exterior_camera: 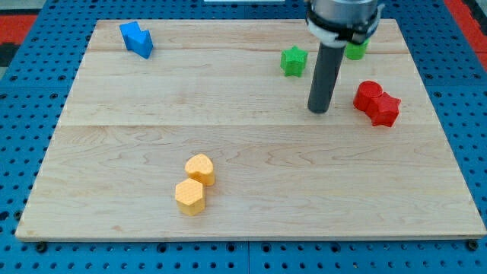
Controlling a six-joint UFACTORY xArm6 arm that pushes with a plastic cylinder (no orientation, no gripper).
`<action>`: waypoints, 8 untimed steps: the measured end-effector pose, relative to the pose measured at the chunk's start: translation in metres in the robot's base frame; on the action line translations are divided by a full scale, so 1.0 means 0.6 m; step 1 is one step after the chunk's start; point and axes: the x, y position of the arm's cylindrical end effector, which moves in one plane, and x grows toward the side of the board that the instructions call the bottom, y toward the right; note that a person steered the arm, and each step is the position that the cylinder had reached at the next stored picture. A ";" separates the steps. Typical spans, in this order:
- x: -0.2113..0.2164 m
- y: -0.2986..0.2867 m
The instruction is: Place the green star to the bottom of the green circle
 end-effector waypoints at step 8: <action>-0.203 -0.008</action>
